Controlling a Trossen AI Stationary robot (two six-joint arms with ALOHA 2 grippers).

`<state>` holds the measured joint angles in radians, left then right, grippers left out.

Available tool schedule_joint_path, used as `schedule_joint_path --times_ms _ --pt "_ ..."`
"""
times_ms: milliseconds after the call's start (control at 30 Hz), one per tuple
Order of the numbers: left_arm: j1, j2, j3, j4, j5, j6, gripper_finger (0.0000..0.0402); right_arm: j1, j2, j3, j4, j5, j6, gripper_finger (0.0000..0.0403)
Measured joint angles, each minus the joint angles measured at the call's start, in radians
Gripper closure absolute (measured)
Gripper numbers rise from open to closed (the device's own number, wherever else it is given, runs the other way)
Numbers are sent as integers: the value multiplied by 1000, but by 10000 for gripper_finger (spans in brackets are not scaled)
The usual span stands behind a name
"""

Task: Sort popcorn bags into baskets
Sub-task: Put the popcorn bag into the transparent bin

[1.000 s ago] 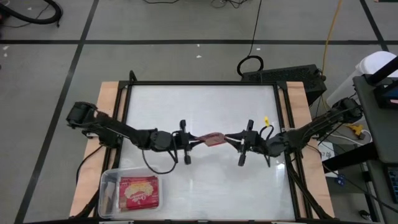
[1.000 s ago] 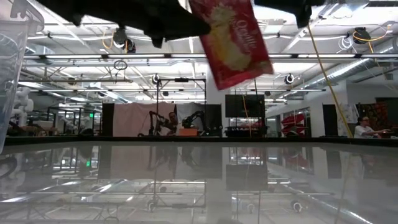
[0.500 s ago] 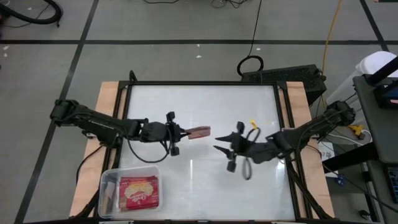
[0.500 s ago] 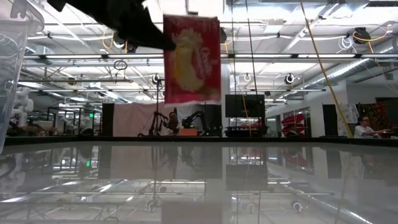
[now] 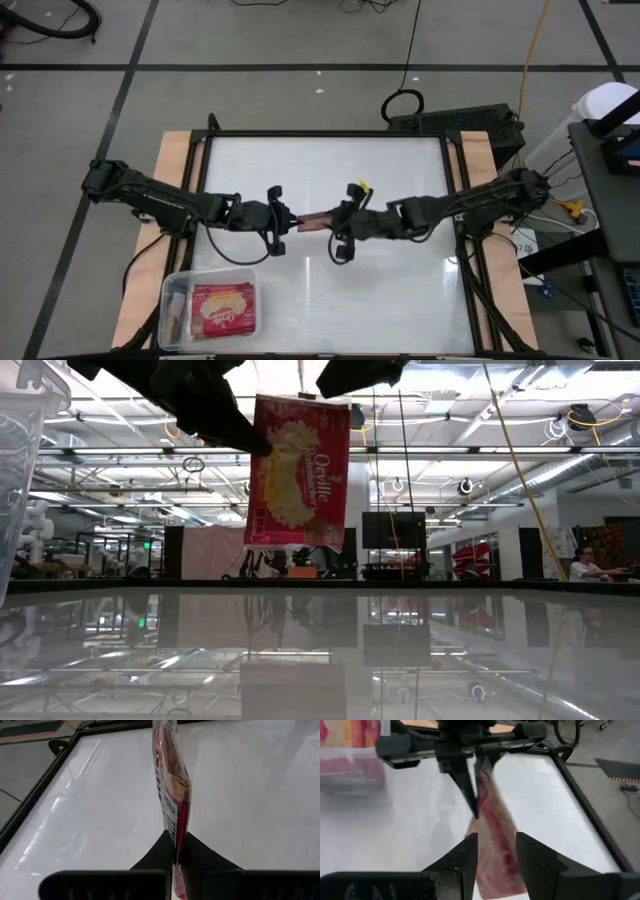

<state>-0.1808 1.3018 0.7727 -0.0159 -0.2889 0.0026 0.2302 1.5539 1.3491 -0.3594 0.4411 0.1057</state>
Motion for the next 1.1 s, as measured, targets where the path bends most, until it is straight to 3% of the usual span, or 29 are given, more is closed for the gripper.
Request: schedule_joint_path --times_ms 433,800,933,1100 --pt "48 46 1 1 -8 48 384 -155 38 1 50 -230 -147 275" --pt "61 74 -1 -17 -11 68 385 -224 153 0 76 -319 -206 278" --pt "67 74 -1 -5 -14 78 379 -228 153 0 65 -323 -220 307" --pt "81 74 -1 -8 -6 79 378 -230 153 0 48 -368 -250 382"
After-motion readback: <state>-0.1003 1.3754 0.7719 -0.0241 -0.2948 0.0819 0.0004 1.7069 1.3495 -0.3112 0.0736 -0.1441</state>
